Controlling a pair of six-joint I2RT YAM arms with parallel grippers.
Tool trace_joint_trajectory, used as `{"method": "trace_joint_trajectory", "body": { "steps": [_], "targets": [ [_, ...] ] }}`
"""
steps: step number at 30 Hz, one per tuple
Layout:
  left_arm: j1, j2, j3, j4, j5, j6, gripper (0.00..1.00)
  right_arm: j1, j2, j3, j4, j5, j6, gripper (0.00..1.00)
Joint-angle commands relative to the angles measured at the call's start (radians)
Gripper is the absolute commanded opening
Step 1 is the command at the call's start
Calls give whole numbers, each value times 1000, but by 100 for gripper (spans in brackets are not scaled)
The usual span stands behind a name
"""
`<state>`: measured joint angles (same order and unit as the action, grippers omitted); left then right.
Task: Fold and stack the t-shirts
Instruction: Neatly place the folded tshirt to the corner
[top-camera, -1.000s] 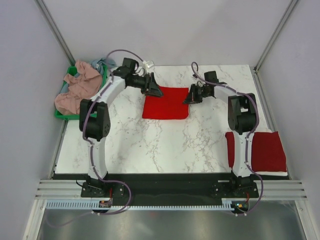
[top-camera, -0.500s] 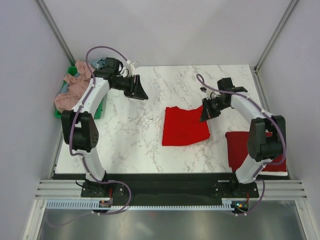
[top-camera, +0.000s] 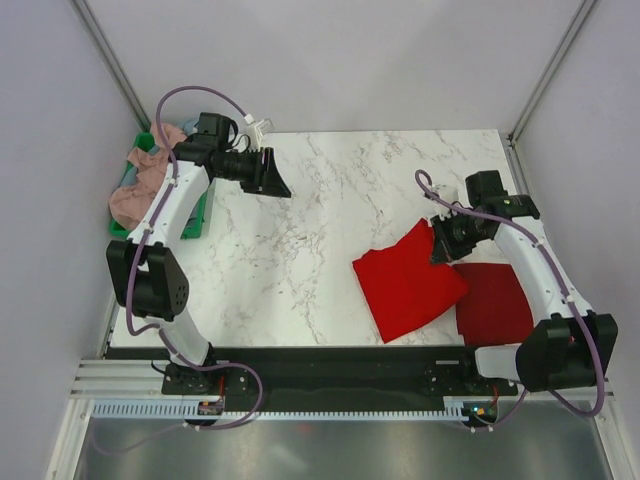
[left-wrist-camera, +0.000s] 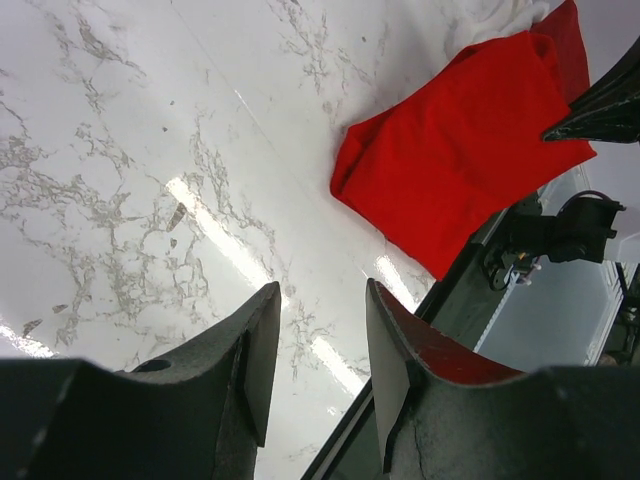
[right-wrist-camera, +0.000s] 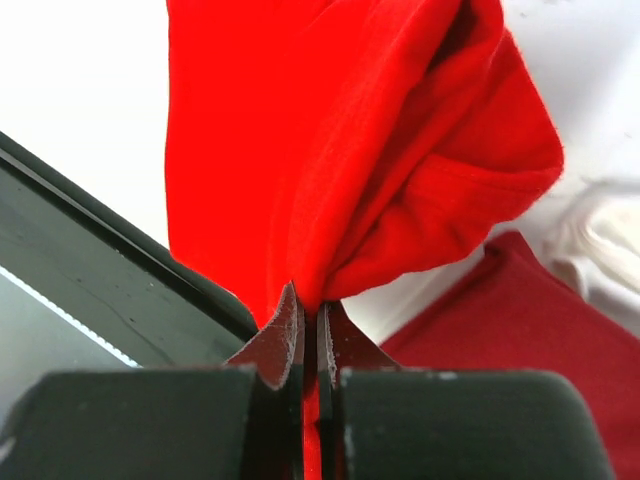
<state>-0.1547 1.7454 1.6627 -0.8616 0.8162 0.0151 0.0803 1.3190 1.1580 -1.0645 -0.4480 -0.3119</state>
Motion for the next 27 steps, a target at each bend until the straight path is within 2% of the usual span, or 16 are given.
{"method": "trace_joint_trajectory", "body": {
  "steps": [1,6,10,19,27],
  "targets": [
    [-2,-35,-4,12,-9,33,47,-17,-59,63,-74,37,-44,0],
    [-2,-40,0,22,-11,29,47,-20,-134,132,-185,136,-95,0],
    [-2,-35,0,41,-12,19,47,-28,-191,114,-278,180,-110,0],
    [-2,-35,-23,81,-11,-4,47,-51,-360,48,-249,288,-61,0],
    [-2,-26,-27,90,3,-35,48,-65,-411,104,-227,318,-29,0]
  ]
}}
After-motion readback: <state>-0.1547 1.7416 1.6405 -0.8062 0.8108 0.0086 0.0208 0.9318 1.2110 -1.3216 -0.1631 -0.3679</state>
